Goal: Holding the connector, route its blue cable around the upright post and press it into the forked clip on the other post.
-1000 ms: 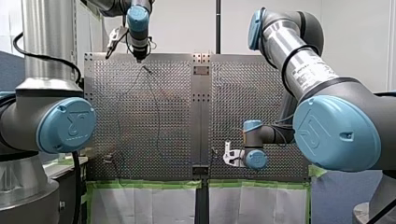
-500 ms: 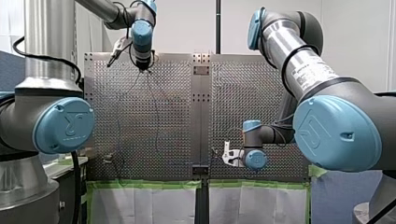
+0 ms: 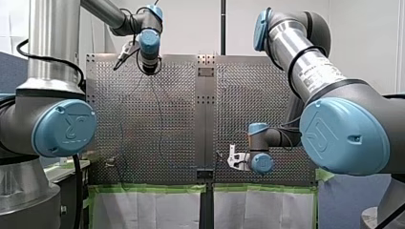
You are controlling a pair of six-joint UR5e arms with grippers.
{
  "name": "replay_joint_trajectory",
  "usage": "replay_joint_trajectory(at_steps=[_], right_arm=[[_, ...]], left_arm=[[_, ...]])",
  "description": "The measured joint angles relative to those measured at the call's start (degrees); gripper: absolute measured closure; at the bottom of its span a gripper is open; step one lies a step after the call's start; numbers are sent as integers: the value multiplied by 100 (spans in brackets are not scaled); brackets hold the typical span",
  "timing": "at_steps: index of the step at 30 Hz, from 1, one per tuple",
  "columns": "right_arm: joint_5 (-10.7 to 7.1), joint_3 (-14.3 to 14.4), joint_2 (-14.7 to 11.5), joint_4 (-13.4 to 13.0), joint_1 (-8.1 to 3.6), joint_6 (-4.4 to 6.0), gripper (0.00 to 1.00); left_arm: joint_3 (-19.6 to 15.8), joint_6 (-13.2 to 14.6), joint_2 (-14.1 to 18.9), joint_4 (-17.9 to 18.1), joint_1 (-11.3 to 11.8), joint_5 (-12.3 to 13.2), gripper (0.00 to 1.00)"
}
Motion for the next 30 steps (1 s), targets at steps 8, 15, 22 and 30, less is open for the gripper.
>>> replay_joint_trajectory(at_steps=[8,15,22,30], right_arm=[[0,3,0,33,2,-7,100],[0,1,0,45,10,-10,100],[0,1,0,43,17,-7,100],[0,0,0,38,20,-1,100]], left_arm=[[5,112,-147,372,12,93,0],[8,208,-231,625,55,-27,0],[9,229,-237,822,110,19,0],[33,177,-277,902,117,311,0]])
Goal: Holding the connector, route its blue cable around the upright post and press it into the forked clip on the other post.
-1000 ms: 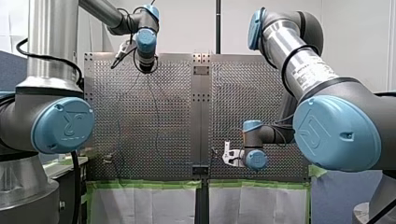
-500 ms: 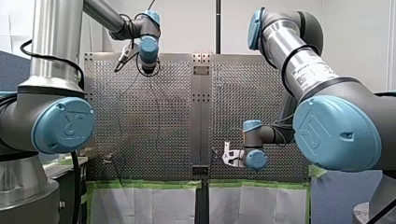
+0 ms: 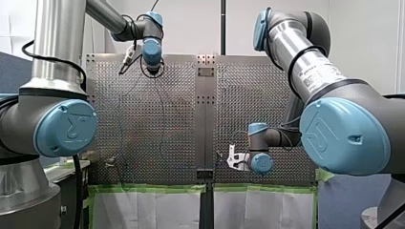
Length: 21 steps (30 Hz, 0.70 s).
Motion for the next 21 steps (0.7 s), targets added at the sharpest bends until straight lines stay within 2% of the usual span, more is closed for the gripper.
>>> replay_joint_trajectory(at_steps=[7,16,21], right_arm=[[0,1,0,0,9,-4,100],[0,0,0,-23,16,0,100],[0,0,0,-39,14,5,100]], left_arm=[[226,-51,-193,-30,-1,-46,0],[625,-159,-216,-293,-49,-290,0],[689,-213,-223,-345,-58,-364,0]])
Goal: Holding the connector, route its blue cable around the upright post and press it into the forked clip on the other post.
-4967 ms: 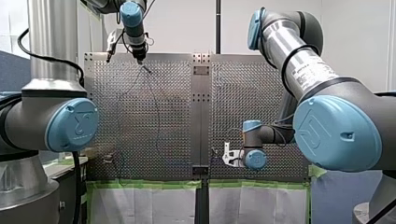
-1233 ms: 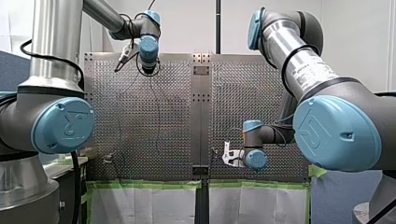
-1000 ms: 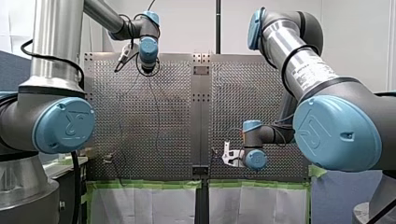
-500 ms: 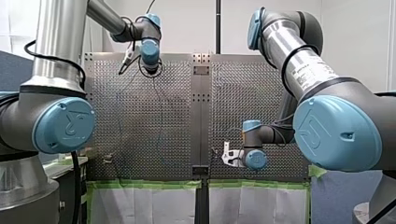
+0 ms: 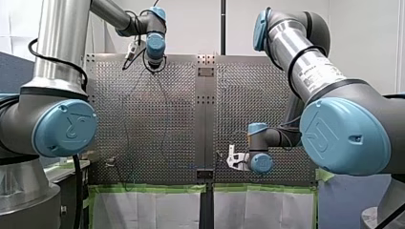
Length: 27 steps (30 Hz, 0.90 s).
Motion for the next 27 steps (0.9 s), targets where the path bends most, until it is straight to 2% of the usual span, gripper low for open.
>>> replay_joint_trajectory(at_steps=[13,27], right_arm=[[0,1,0,-23,-6,4,100],[0,0,0,-48,-30,5,100]], left_arm=[[416,-181,-317,-291,-124,-11,0],[961,-513,-397,-569,-95,-118,0]])
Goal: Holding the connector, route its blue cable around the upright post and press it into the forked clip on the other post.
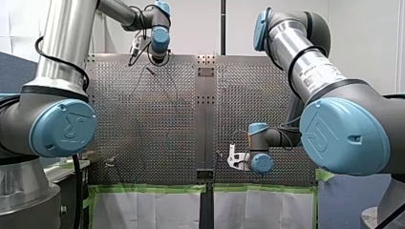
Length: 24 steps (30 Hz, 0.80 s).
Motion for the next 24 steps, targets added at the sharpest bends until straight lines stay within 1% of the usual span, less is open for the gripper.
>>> replay_joint_trajectory(at_steps=[6,13,16,20,24], right_arm=[[0,0,0,-1,-1,0,100],[-4,0,0,3,-1,-2,100],[-7,0,0,2,-1,-2,100],[-9,0,0,-1,-1,-3,100],[-10,1,0,2,-2,-7,100]], left_arm=[[247,-137,-140,-121,11,19,0],[561,-276,-378,-317,55,51,0],[673,-323,-421,-349,79,83,0],[732,-359,-451,-370,106,107,0],[782,-369,-572,-471,89,108,0]])
